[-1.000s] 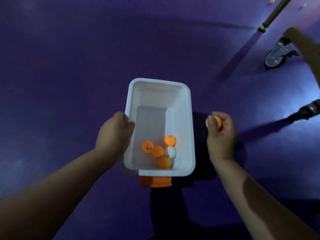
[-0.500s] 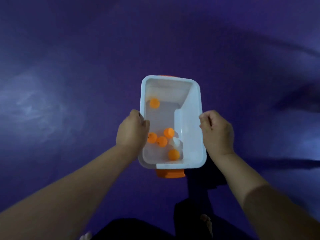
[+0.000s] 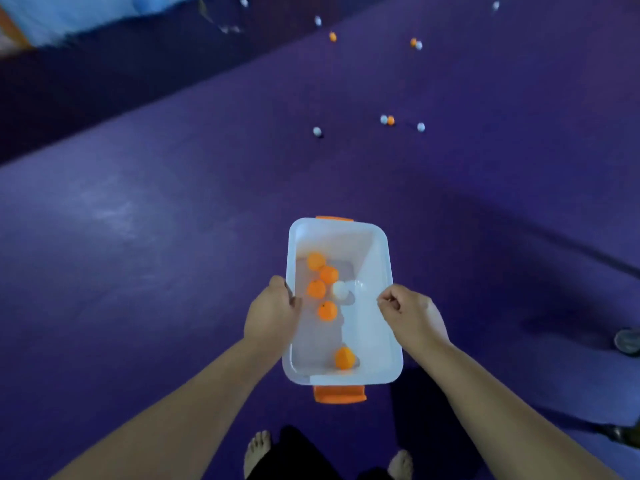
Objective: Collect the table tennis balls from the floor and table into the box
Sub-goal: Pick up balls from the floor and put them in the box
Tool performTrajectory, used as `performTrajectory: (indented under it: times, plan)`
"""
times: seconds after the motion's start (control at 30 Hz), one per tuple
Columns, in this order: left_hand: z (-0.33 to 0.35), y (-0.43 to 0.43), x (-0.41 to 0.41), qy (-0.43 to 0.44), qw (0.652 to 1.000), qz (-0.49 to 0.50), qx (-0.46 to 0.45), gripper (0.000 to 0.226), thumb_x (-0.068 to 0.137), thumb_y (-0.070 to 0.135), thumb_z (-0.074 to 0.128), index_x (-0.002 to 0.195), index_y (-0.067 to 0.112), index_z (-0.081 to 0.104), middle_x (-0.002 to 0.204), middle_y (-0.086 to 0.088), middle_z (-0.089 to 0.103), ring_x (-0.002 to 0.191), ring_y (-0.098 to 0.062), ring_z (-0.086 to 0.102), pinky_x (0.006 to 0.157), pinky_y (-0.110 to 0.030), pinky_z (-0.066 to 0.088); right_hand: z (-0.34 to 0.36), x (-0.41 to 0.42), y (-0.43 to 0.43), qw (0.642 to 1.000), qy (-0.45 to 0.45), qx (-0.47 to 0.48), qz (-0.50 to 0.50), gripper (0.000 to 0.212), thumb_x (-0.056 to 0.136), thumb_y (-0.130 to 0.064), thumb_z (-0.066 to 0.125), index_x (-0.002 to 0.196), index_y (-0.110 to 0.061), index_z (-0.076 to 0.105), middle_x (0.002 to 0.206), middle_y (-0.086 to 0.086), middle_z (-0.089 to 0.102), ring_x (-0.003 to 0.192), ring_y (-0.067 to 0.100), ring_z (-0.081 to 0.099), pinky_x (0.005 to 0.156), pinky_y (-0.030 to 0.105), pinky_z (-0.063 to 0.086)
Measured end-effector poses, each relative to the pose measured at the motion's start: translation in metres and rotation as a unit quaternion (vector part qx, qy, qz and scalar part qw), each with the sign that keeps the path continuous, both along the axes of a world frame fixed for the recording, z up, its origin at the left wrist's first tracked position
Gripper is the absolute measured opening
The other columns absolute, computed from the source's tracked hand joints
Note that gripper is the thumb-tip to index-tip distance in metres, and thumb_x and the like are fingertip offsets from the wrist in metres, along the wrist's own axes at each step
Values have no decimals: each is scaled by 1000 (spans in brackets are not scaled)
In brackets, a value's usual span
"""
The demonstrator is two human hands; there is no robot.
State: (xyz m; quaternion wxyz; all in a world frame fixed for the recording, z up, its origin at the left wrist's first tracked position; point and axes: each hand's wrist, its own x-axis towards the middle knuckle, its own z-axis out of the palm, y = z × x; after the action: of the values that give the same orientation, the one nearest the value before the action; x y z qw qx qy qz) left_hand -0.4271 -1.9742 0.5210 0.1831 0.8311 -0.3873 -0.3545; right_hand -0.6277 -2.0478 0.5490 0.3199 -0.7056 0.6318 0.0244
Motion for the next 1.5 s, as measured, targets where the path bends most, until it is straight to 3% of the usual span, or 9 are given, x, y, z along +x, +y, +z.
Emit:
performTrajectory:
  times: [0.1, 0.2, 0.37, 0.77, 1.07, 1.2, 1.37, 1.5]
  plan:
    - [62, 22, 45, 5, 999, 34, 4, 11, 93, 20, 47, 84, 15, 43, 69, 3, 49, 57, -9, 45, 47, -23, 35, 58, 47, 10, 999, -6, 12, 31, 14, 89, -27, 46, 82, -28, 58, 76, -8, 63, 70, 13, 60, 60, 35, 50]
    - [105, 35, 87, -3, 998, 67, 2, 13, 91, 18, 47, 81, 13, 42, 68, 3, 47, 55, -10, 41, 46, -25, 28, 97, 94, 12, 997, -27, 25, 61, 13, 88, -29, 48, 81, -30, 59, 77, -9, 64, 72, 12, 61, 61, 34, 50]
    - [143, 38, 140, -18, 992, 119, -24, 13, 90, 17, 49, 81, 11, 42, 68, 2, 46, 55, -11, 40, 47, -25, 29, 134, 153, -5, 991, -76, 32, 104, 13, 86, -29, 48, 81, -29, 60, 76, -6, 65, 73, 16, 63, 67, 39, 54]
    - [170, -61, 178, -9, 969, 246, -16, 9, 90, 22, 49, 89, 13, 48, 71, 5, 50, 59, -7, 46, 47, -23, 29, 157, 225, -145, 972, -98, 18, 213, 12, 89, -24, 50, 86, -26, 61, 79, -8, 65, 76, 12, 61, 68, 37, 52]
    - [167, -85, 233, 40, 916, 397, -45, 7, 90, 21, 51, 93, 14, 51, 83, -1, 59, 68, -14, 53, 52, -28, 37, 167, 340, -213, 935, -88, -12, 343, 13, 89, -20, 48, 88, -23, 61, 81, -7, 64, 75, 13, 60, 65, 36, 51]
    - [166, -70, 282, 40, 884, 461, -67, 9, 90, 22, 52, 95, 14, 53, 85, 2, 59, 77, -18, 56, 57, -30, 41, 158, 407, -213, 921, -87, -42, 378, 3, 89, -22, 50, 89, -22, 53, 81, -6, 59, 71, 13, 58, 66, 39, 55]
    - [167, -43, 371, 32, 861, 501, -80, 8, 90, 21, 54, 91, 13, 51, 82, -1, 59, 75, -21, 57, 61, -34, 45, 148, 512, -194, 909, -63, -8, 413, 37, 90, -35, 55, 123, -20, 44, 88, -7, 55, 79, 12, 58, 63, 27, 48]
    - [172, -15, 464, 26, 853, 514, -85, 11, 90, 23, 54, 94, 12, 52, 84, -3, 61, 76, -22, 59, 63, -35, 49, 147, 608, -167, 892, -46, 10, 449, 43, 89, -42, 55, 125, -21, 45, 98, -7, 57, 87, 12, 59, 73, 33, 55]
